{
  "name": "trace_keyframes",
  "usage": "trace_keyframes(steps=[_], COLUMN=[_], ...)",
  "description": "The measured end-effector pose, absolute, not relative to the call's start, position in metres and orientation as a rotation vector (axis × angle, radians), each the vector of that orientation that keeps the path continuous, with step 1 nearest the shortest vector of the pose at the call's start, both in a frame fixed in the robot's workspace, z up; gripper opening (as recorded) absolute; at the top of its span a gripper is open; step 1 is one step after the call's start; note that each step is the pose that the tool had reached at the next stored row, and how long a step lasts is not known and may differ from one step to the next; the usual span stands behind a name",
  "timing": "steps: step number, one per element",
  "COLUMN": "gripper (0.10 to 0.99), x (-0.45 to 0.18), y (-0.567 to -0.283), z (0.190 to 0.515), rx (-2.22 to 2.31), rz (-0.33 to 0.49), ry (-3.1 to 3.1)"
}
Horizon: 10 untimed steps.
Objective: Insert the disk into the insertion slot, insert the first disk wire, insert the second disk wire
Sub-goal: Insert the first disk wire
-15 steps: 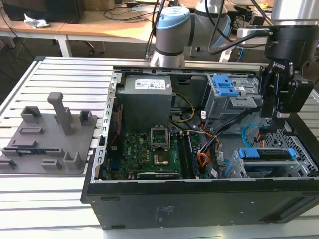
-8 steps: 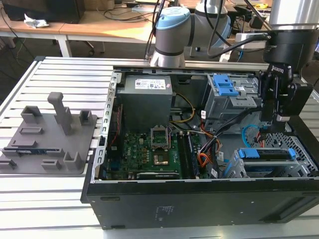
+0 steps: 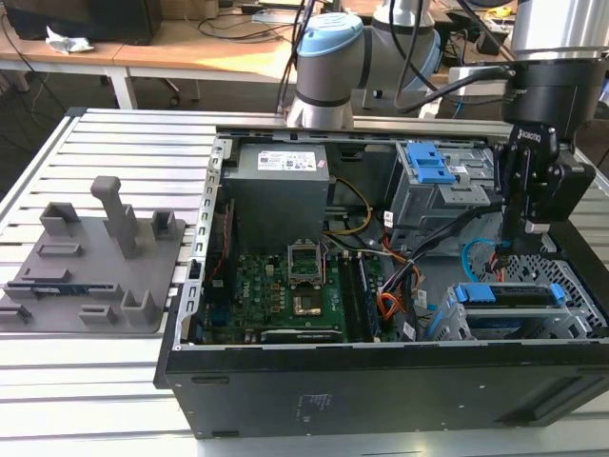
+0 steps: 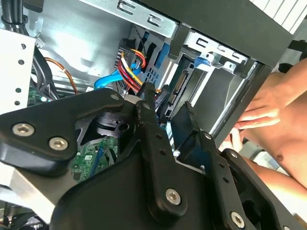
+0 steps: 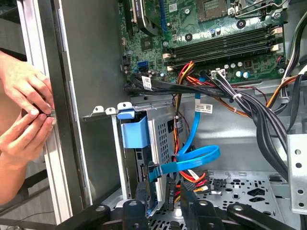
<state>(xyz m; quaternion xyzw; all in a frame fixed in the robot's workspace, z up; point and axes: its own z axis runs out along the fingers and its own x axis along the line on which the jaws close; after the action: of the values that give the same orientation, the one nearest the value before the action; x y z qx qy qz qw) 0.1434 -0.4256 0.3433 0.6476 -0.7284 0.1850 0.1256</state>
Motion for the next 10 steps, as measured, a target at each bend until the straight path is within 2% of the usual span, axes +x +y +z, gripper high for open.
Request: trace_keyframes(steps=[3,4,5,6,10], gripper=[0.392,0.325,0.325,0.255,0.255], x=[0.1435,0.1435,0.1435,0.1435,0.1435], y=[-0.4224,-0.4205,-0.4198,-0.4191,-0.4184], z=[0.3426,0.3423,0.3421,0.3418,0.3393], rx=[1.881,1.878,1.877,1.876,1.873], rz=[0.549,0.554,0.556,0.558,0.563], ry=[-2.115,-2.111,-2.110,-2.108,-2.105])
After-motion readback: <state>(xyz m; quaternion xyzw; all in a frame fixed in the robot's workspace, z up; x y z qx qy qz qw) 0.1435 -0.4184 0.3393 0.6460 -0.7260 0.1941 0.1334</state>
